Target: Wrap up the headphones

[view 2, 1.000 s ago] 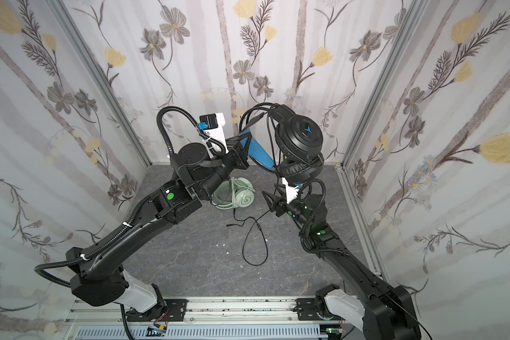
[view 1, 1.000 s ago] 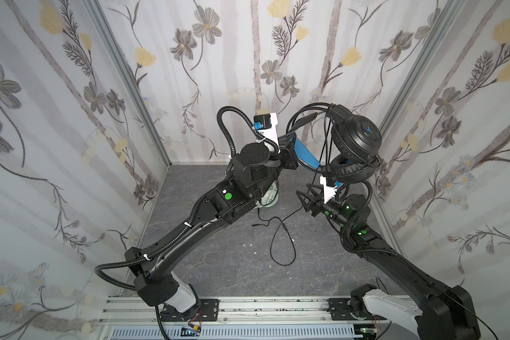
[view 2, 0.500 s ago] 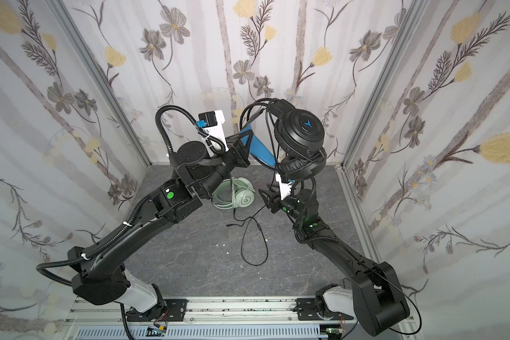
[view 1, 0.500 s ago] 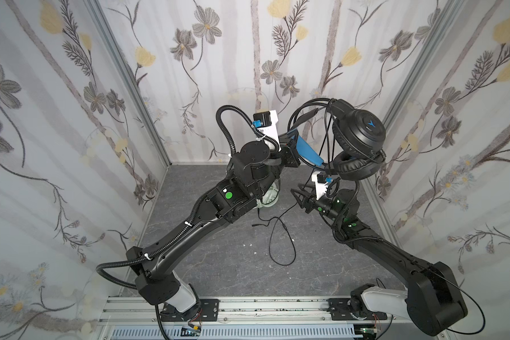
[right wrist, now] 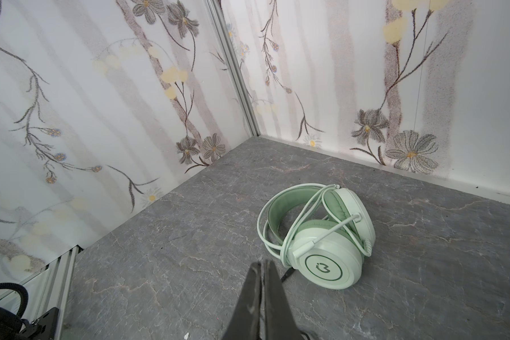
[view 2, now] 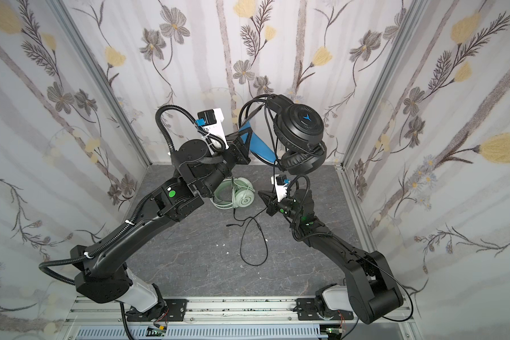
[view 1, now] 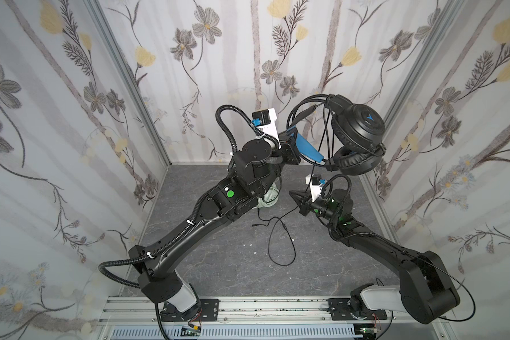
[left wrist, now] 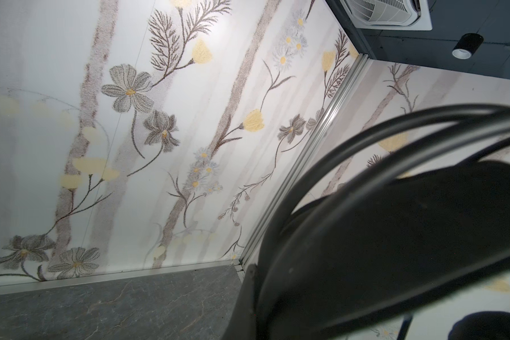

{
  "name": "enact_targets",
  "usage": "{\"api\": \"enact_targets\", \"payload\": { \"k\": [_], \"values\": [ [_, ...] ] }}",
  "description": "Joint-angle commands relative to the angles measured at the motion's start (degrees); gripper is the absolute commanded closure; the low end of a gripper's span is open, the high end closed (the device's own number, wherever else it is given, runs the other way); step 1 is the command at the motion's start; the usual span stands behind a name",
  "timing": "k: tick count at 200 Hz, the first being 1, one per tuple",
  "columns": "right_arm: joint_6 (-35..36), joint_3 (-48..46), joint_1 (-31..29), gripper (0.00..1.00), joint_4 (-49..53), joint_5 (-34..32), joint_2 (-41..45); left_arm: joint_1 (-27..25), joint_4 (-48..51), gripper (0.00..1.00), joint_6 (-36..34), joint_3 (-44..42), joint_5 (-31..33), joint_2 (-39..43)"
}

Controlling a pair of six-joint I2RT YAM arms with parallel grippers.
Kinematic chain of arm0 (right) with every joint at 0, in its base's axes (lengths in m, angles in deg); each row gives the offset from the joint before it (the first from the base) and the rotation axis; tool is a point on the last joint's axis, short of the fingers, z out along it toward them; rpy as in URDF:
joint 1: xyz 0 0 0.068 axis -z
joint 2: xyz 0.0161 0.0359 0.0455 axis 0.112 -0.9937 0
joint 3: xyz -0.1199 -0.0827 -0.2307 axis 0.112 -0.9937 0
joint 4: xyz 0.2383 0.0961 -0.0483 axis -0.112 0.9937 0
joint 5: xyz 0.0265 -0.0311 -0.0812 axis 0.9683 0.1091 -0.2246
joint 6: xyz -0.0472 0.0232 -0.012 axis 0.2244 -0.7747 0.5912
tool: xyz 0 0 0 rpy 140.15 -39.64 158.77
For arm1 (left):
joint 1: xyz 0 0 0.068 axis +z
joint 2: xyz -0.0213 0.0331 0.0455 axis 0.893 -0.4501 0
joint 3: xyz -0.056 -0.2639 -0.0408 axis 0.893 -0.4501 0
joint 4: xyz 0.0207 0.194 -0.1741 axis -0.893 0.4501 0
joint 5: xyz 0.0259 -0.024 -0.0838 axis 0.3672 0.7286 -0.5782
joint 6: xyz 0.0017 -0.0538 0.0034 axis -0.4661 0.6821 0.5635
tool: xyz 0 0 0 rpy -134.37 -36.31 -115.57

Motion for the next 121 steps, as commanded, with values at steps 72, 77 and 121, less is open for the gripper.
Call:
{"api": "enact_targets", "payload": {
  "k": [72,77,121],
  "values": [
    [7.5,-3.6,-6.3,1.0,15.8,-6.1,9.5,4.7,-3.3,1.0,-1.0,7.7,9.3,-6.8],
    [7.7,-3.8,-6.6,1.0,16.7,-6.5,10.1,5.0,-2.9,1.0,-1.4,8.1,9.4,-6.9],
    [10.1,-4.3,-7.0,1.0,23.1,-12.6,14.1,6.5,0.8,1.0,-3.3,8.3,10.1,-5.5]
  ]
}}
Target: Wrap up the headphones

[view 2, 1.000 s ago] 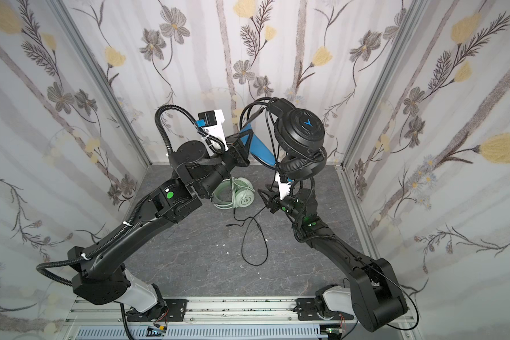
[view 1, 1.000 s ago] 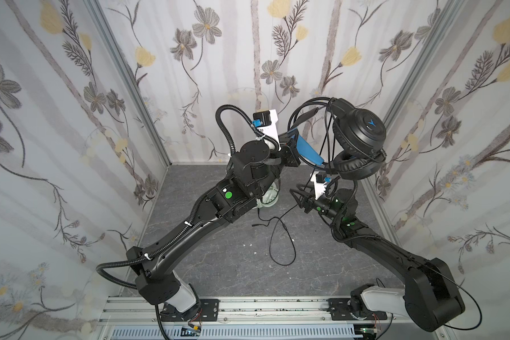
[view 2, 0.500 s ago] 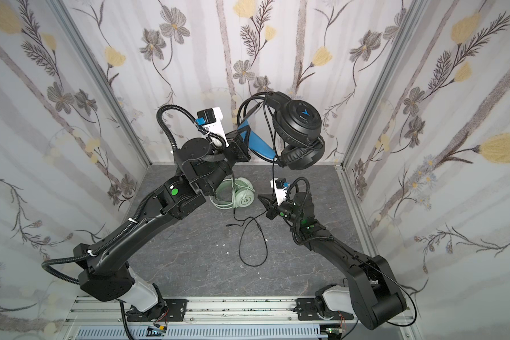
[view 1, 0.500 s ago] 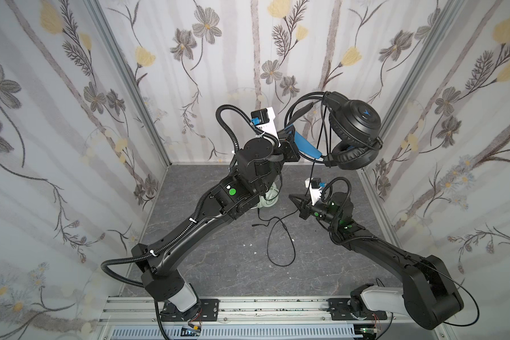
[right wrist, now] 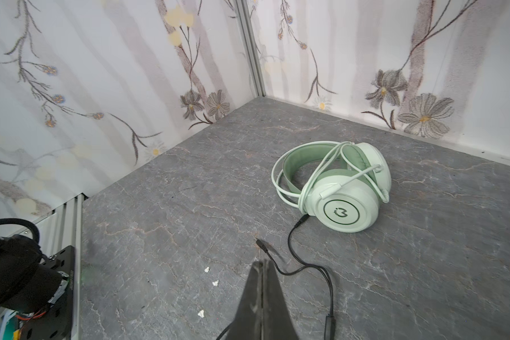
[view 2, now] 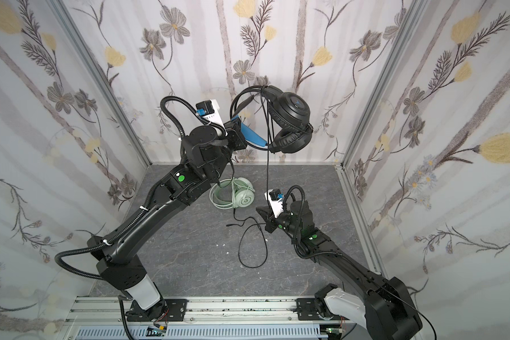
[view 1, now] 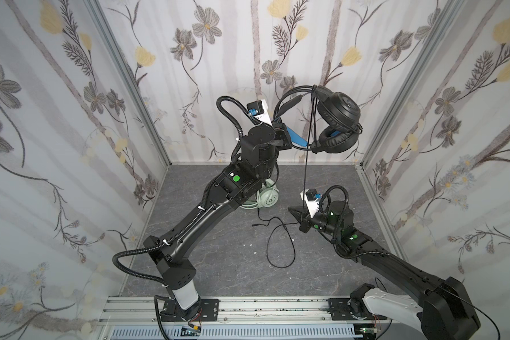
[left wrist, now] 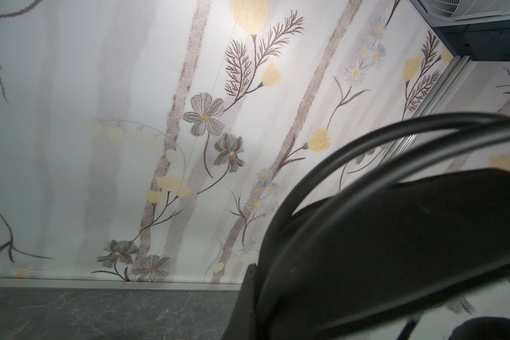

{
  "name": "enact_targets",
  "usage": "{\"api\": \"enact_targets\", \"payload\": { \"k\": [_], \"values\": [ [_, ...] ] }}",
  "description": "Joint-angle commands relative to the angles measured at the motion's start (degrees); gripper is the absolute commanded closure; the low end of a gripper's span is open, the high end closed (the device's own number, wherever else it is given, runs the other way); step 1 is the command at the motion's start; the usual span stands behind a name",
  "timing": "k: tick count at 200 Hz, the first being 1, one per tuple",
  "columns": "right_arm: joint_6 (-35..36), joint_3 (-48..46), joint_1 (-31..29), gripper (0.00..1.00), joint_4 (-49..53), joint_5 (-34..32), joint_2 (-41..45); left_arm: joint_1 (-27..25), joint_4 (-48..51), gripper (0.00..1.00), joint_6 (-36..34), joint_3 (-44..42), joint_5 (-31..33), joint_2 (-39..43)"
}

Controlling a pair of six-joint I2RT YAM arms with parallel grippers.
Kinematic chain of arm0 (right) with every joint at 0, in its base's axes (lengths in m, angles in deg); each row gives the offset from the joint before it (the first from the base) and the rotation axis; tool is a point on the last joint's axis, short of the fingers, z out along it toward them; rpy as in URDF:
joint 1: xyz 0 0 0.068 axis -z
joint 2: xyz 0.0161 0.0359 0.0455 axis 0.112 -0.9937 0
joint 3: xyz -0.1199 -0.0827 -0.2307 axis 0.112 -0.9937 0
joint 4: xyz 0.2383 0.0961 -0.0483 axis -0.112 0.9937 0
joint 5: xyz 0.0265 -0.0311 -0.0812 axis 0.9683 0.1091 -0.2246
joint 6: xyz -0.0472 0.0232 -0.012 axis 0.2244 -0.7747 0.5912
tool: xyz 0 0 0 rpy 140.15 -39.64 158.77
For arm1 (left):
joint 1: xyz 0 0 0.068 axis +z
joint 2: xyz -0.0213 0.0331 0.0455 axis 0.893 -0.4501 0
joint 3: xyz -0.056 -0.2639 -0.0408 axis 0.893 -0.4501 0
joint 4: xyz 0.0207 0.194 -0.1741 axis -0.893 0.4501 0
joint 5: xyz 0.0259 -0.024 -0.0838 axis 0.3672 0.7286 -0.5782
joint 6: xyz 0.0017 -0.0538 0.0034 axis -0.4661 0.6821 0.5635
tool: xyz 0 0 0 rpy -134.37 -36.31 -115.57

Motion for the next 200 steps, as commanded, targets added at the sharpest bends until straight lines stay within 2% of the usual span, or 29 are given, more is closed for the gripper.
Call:
{"api": "enact_targets", "payload": {
  "k": [1,42,74,141,190,200],
  "values": [
    [2.8,-0.4,-0.1,1.0,5.7,-4.2,1.4,0.4,-3.9,1.0,0.0,-0.1,2.7,1.5],
    [3.7,-0.6,-0.6,1.0,8.8,-5.8,3.0,1.5,-4.4,1.0,-1.4,-2.1,4.1,2.6],
    [5.4,0.5,-2.7,1.0,13.3,-7.9,4.7,1.7,-5.9,1.0,-4.9,-3.3,6.8,1.7],
    [6.4,2.3,-11.6,1.0,21.9,-12.5,10.4,3.1,-8.5,1.0,-15.0,-4.9,14.5,-1.4],
    [8.2,9.0,-16.4,1.0,27.4,-15.4,11.5,3.9,-9.4,1.0,-20.4,-8.7,17.8,-2.7],
    [8.8,10.6,-19.1,1.0,28.5,-15.9,11.3,4.0,-9.6,1.0,-21.5,-9.5,18.5,-3.0]
  ]
}}
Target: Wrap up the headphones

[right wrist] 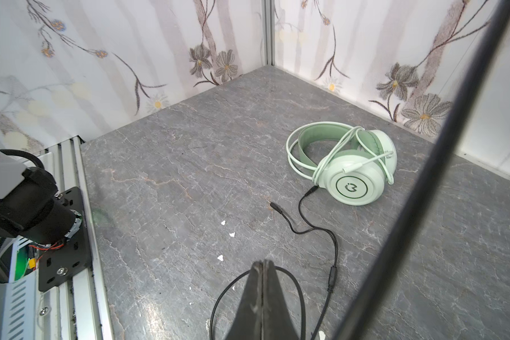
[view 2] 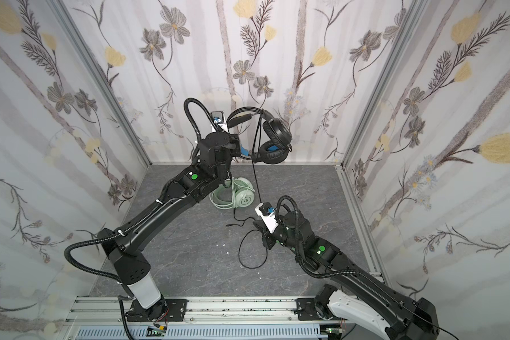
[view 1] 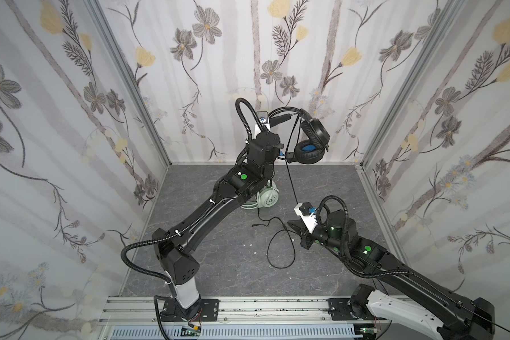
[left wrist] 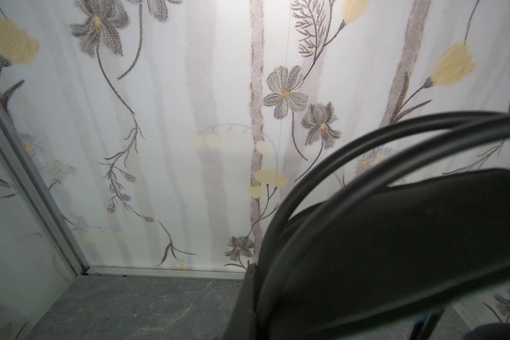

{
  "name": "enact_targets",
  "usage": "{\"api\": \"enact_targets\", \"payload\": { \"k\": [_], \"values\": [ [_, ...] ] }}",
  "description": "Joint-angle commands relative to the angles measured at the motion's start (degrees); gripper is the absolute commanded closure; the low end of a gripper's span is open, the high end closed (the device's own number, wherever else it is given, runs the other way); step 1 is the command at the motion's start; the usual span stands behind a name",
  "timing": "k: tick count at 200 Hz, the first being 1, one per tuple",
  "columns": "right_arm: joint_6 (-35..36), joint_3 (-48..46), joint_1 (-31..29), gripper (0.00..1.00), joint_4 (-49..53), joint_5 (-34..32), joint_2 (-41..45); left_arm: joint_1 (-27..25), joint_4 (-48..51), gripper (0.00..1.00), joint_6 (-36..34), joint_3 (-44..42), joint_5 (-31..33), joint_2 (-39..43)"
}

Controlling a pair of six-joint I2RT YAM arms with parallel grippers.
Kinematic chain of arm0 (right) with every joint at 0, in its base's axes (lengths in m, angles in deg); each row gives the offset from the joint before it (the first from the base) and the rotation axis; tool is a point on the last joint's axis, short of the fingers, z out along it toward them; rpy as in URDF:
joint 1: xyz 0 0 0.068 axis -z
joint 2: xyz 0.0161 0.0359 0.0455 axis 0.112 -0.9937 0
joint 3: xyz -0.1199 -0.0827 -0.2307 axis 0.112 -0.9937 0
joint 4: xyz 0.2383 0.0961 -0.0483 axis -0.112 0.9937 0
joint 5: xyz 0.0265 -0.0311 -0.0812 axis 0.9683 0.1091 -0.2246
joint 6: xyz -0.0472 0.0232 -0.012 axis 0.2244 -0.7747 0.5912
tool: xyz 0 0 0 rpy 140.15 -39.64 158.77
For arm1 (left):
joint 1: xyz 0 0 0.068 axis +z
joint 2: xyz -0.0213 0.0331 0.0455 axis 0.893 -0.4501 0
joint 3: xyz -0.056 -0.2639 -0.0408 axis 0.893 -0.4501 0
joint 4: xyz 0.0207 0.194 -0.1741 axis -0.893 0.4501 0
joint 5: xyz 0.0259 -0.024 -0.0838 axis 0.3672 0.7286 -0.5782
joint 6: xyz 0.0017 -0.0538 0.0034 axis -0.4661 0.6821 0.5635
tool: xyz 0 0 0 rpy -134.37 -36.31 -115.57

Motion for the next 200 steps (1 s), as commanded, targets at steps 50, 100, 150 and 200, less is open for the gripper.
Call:
{"api": "enact_targets", "payload": {
  "k": [50,100,150,200],
  "values": [
    [8.3,11.3,-4.8,1.0,8.5,-6.9,-1.4,-0.2,-12.0,1.0,-12.5,-8.3,7.8,-0.5],
    [17.2,17.1,-4.9,1.0,14.3,-16.3,-3.5,-1.5,-13.1,1.0,-25.3,-16.7,4.4,4.3],
    [24.8,21.0,-4.9,1.0,16.5,-23.9,-5.2,-1.6,2.7,1.0,-26.4,-19.2,-6.4,9.0],
    [31.3,23.6,-4.8,1.0,17.6,-31.7,-7.0,-1.5,10.3,1.0,-26.2,-22.9,-11.3,13.4]
  ]
}}
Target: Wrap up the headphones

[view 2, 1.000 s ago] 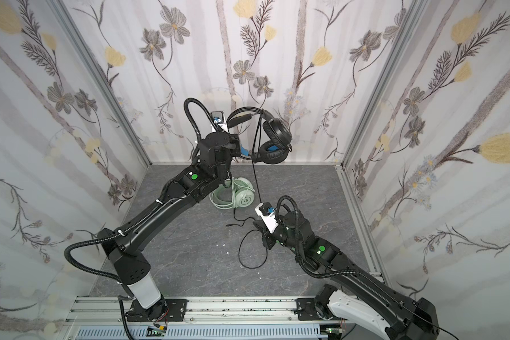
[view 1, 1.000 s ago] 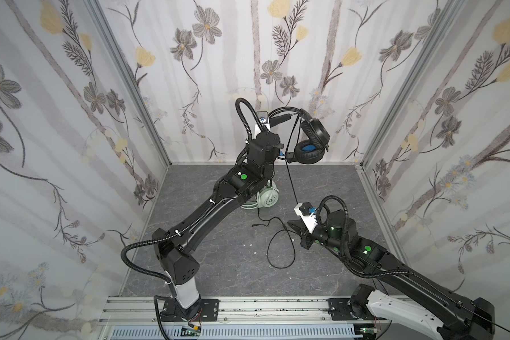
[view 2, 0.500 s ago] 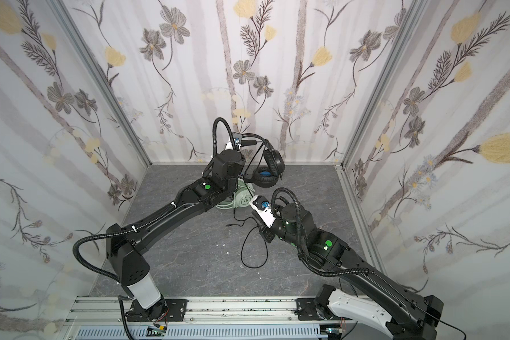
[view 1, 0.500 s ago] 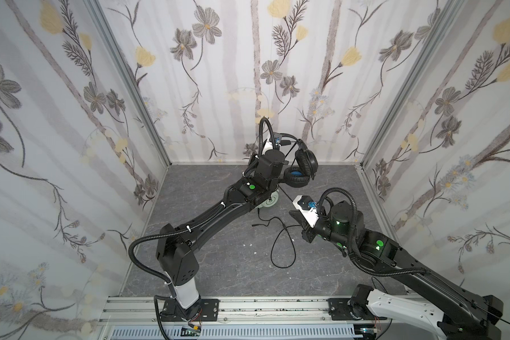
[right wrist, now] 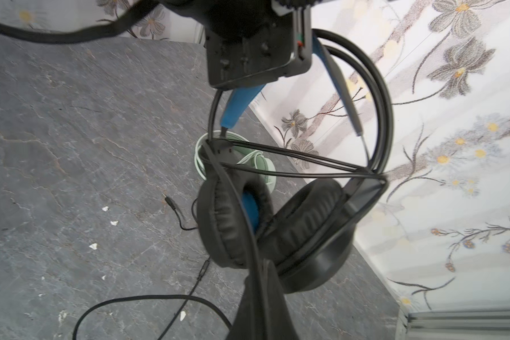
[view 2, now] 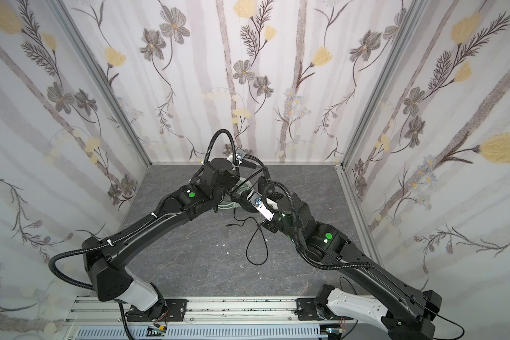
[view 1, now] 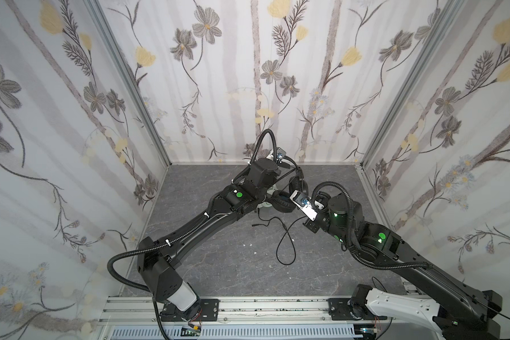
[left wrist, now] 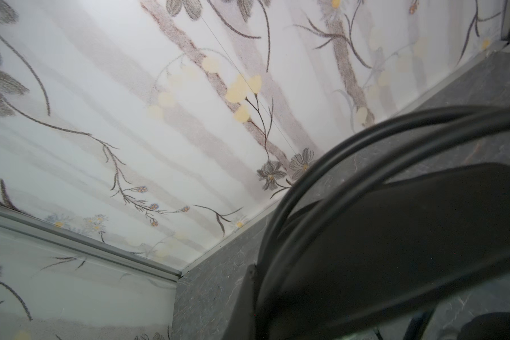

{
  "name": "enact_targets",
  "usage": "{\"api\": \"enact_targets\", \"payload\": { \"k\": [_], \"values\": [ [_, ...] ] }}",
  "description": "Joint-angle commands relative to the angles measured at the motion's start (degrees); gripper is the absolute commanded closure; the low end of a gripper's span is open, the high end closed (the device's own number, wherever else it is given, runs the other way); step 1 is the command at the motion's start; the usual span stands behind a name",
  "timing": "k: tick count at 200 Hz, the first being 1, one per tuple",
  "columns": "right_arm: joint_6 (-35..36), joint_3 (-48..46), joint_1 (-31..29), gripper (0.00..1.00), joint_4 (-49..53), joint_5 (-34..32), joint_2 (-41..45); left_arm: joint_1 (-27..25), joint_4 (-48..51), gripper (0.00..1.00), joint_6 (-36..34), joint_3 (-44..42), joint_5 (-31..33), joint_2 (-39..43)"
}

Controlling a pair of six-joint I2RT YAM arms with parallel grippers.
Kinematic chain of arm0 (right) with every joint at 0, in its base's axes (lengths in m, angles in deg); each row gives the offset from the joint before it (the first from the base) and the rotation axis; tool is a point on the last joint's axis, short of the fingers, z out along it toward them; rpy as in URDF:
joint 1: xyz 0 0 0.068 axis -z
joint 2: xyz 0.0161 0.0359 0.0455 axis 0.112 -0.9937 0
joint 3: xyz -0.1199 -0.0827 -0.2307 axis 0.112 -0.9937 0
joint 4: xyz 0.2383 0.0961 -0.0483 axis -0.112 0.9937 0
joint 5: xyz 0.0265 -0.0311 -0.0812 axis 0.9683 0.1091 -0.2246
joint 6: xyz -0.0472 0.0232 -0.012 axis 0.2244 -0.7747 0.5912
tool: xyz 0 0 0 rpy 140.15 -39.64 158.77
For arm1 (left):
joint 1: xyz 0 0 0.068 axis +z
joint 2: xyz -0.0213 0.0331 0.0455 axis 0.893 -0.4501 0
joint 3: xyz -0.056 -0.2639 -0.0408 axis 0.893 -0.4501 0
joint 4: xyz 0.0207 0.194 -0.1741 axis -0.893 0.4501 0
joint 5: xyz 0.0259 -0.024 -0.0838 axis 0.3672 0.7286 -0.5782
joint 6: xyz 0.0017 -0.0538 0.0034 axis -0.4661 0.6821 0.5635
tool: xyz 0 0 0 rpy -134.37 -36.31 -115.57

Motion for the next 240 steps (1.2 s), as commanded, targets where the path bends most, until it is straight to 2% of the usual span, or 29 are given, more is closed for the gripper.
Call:
{"api": "enact_targets", "payload": {
  "k": [1,57,113,146,197,240],
  "values": [
    [4.8,1.0,0.0,1.0,0.0,-6.2,-0.5,0.1,2.1,1.0,-0.4,-1.2,-3.2,2.4],
    [8.2,0.1,0.0,0.95,-1.7,-10.4,0.0,1.2,10.8,1.0,0.4,-1.9,-13.5,6.7],
    [11.1,-1.8,-0.1,0.91,-3.6,-10.5,1.1,1.4,15.6,1.0,2.1,-1.7,-17.6,10.1],
    [13.4,-1.8,0.0,0.92,-4.1,-11.7,0.8,1.3,19.3,1.0,3.5,0.4,-22.0,10.7],
    [14.2,0.0,0.0,0.97,-6.3,-11.9,0.5,0.7,20.7,1.0,3.9,-0.5,-22.7,11.0],
    [13.1,-1.1,1.6,0.92,-9.2,-11.4,-0.2,0.6,20.3,1.0,5.3,-0.7,-24.0,12.9]
  ]
}}
